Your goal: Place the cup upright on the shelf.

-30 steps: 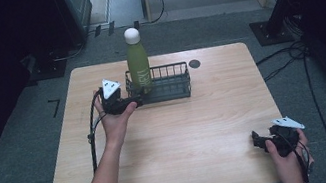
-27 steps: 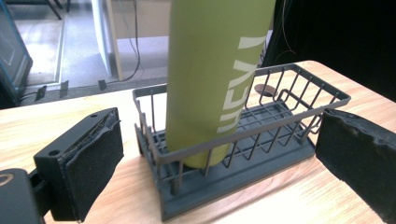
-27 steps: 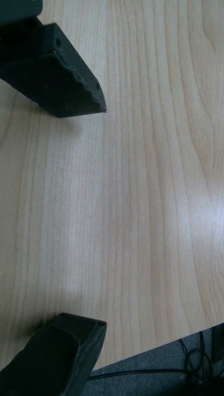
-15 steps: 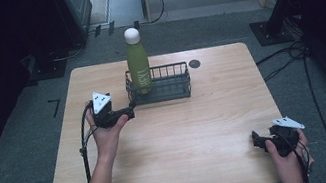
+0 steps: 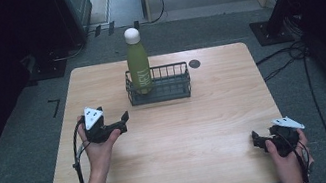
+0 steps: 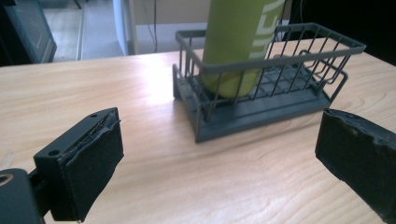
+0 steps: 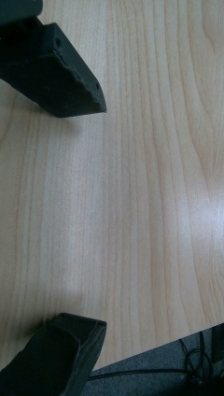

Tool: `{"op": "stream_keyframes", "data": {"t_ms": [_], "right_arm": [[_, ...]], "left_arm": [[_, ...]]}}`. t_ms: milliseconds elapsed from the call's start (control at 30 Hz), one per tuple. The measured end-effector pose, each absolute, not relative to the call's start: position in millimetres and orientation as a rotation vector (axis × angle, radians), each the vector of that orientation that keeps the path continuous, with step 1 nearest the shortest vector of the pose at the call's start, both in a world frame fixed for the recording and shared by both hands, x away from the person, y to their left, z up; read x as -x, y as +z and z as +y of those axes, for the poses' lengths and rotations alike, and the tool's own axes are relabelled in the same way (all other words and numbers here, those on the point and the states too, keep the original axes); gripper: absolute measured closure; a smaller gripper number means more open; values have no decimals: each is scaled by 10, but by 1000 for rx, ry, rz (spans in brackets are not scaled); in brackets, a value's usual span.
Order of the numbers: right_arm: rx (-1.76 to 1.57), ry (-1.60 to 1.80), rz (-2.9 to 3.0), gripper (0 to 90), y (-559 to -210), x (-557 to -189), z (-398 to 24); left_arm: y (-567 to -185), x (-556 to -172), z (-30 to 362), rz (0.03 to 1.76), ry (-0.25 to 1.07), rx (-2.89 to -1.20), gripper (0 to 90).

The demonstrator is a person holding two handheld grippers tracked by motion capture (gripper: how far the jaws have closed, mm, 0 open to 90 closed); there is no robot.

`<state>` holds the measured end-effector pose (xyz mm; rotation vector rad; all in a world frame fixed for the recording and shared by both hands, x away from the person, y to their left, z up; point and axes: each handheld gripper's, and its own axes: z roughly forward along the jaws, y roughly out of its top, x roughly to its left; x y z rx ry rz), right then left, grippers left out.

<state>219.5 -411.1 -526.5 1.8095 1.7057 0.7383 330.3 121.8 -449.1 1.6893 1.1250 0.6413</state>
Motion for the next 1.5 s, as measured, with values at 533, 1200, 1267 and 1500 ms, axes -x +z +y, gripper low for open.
{"op": "stream_keyframes", "data": {"t_ms": [533, 1200, 1267, 1500], "right_arm": [[-1809, 738, 1706, 0, -5265, -2195, -4111], [-1808, 737, 1706, 0, -5265, -2195, -4111], [-1808, 736, 1707, 0, -5265, -2195, -4112], [-1808, 736, 1707, 0, -5265, -2195, -4111]], "left_arm": [[-4821, -3025, 1582, 1247, 631, -1699, 14], [-5007, -2667, 2028, 1372, 685, -1743, 14], [-5034, -2629, 2082, 1391, 689, -1744, 14], [-5090, -2520, 2214, 1449, 688, -1784, 14]]}}
